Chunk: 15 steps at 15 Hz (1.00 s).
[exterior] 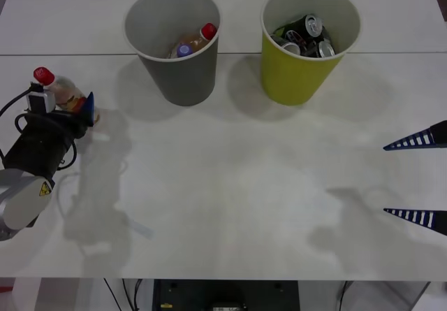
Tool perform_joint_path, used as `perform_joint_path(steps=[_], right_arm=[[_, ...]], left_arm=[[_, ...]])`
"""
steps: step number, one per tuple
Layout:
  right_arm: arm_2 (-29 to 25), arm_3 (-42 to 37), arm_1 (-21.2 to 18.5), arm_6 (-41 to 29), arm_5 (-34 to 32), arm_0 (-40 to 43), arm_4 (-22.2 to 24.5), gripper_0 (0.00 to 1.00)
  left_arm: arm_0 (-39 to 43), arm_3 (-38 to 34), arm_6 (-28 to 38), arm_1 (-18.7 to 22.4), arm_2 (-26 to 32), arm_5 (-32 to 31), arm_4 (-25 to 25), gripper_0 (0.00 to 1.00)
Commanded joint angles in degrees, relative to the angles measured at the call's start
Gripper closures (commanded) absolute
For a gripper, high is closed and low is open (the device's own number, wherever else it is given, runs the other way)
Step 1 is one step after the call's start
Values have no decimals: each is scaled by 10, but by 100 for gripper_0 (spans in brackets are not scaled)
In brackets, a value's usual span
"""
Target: Put the can into the green bin and the plastic bottle into the gray bin
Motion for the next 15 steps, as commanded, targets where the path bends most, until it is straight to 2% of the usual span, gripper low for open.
perform_joint_path(steps=[1,10,12,15], right_arm=[[0,0,0,0,0,0,0,0],[0,0,0,0,0,0,0,0],[0,0,0,0,0,0,0,0],[0,0,0,0,0,0,0,0]], left_arm=[[0,0,0,0,1,-1,3,100],[1,-9,-20,4,1,-1,17,100],[1,-16,-23,13,1,-15,18,100],[4,-60,-22,56,4,-74,34,100]])
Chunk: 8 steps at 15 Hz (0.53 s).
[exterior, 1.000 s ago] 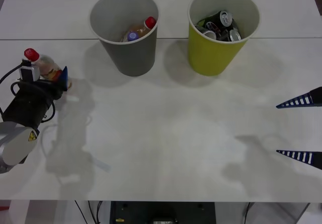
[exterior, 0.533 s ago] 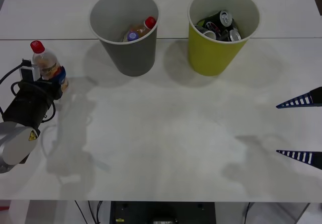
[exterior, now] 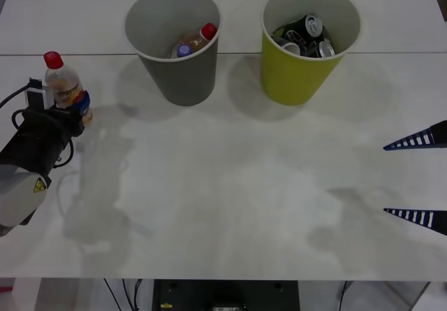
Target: Put the can into the green bin and the plastic bottle into the gray bin
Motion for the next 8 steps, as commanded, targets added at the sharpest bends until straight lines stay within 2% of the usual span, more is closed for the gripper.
perform_joint_path(steps=[1,2,4,6,7,8], right_arm=[[0,0,0,0,0,0,0,0],[0,0,0,0,0,0,0,0],[0,0,0,0,0,0,0,0],[0,0,0,0,0,0,0,0],[0,0,0,0,0,0,0,0],[0,0,0,0,0,0,0,0]], left_arm=[[10,-47,1,41,13,-65,16,100],[19,-72,1,55,29,-96,22,100],[55,-139,0,74,108,-204,23,100],[108,-228,-9,78,224,-363,23,100],[124,-260,-12,78,262,-427,22,100],[142,-309,-13,80,316,-529,22,100]])
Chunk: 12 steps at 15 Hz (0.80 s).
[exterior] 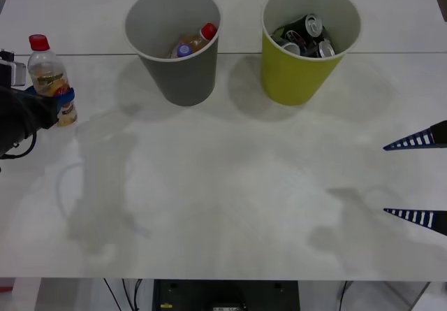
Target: Put the can into the green bin and the plastic bottle into the gray bin
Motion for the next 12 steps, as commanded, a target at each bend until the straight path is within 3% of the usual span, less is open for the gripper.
perform_joint_path(steps=[1,2,5,8,12], right_arm=[[0,0,0,0,0,0,0,0],[0,0,0,0,0,0,0,0],[0,0,0,0,0,0,0,0],[0,0,0,0,0,0,0,0],[0,0,0,0,0,0,0,0]], left_arm=[[42,-111,-3,7,119,-233,0,100],[43,-140,0,18,138,-300,9,100],[35,-195,33,81,145,-375,43,100],[-3,-203,33,125,144,-430,107,100],[-85,-203,33,148,139,-518,148,100]])
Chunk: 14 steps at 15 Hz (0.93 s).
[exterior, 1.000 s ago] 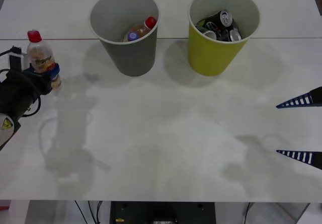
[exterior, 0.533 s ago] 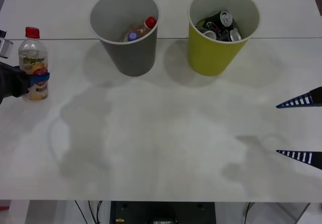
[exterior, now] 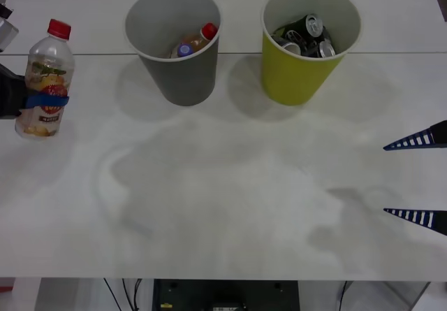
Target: Put the can into the green bin and the plastic bottle into the gray bin
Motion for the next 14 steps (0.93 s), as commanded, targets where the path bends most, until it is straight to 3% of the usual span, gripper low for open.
perform_joint_path(steps=[1,4,9,12,14], right_arm=[[0,0,0,0,0,0,0,0],[0,0,0,0,0,0,0,0],[0,0,0,0,0,0,0,0],[0,0,0,0,0,0,0,0],[0,0,0,0,0,0,0,0]], left_arm=[[-61,0,-6,5,0,-76,15,100],[-131,1,-14,10,-23,-146,18,100],[-342,100,-14,20,-196,-153,44,100],[-455,172,-15,-11,-278,-154,57,100],[-504,235,-26,-49,-299,-154,59,100]])
